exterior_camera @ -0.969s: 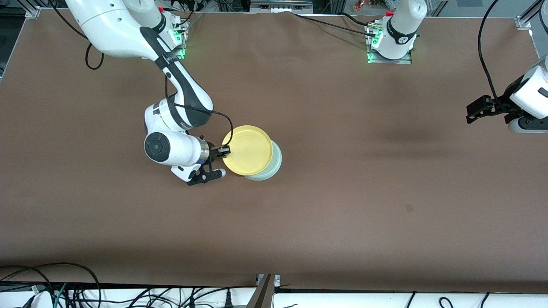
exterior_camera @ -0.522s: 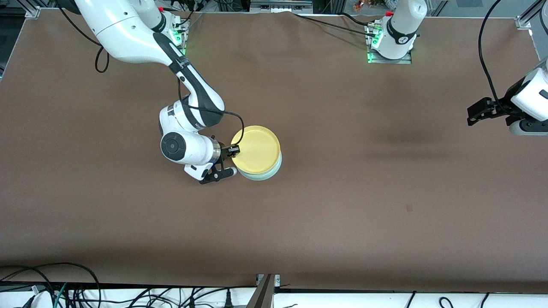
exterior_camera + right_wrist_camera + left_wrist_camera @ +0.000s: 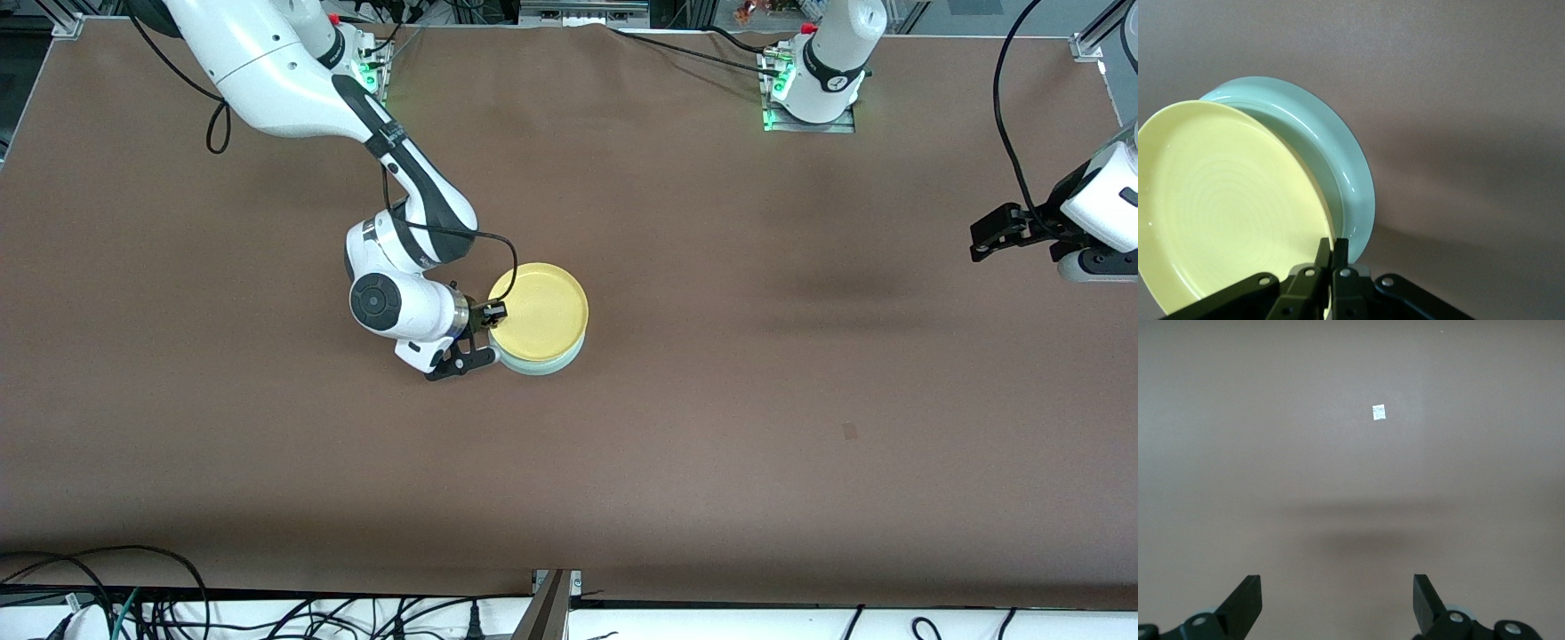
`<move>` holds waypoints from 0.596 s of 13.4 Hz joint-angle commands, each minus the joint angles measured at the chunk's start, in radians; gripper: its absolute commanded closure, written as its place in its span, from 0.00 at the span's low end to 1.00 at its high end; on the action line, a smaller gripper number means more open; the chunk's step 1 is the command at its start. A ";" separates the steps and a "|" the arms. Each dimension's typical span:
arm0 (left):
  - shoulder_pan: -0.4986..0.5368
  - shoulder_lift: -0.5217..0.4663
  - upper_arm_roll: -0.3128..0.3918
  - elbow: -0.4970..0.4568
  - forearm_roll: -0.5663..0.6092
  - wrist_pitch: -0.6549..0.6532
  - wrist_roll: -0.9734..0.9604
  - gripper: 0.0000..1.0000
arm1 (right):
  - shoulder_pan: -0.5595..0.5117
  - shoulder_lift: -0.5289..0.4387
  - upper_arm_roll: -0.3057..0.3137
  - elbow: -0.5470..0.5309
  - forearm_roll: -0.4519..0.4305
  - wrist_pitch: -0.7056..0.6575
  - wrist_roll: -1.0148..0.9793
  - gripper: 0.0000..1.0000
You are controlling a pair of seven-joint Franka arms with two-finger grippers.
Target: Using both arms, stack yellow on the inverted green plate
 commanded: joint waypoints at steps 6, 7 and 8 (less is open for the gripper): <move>0.000 0.014 0.001 0.030 -0.013 -0.007 0.012 0.00 | -0.004 -0.046 -0.021 0.001 -0.010 -0.003 -0.008 0.00; -0.001 0.014 0.001 0.030 -0.011 -0.007 0.012 0.00 | -0.004 -0.080 -0.036 0.003 -0.010 -0.033 -0.003 0.00; -0.001 0.014 0.001 0.030 -0.011 -0.007 0.011 0.00 | -0.004 -0.112 -0.059 0.007 -0.010 -0.078 -0.002 0.00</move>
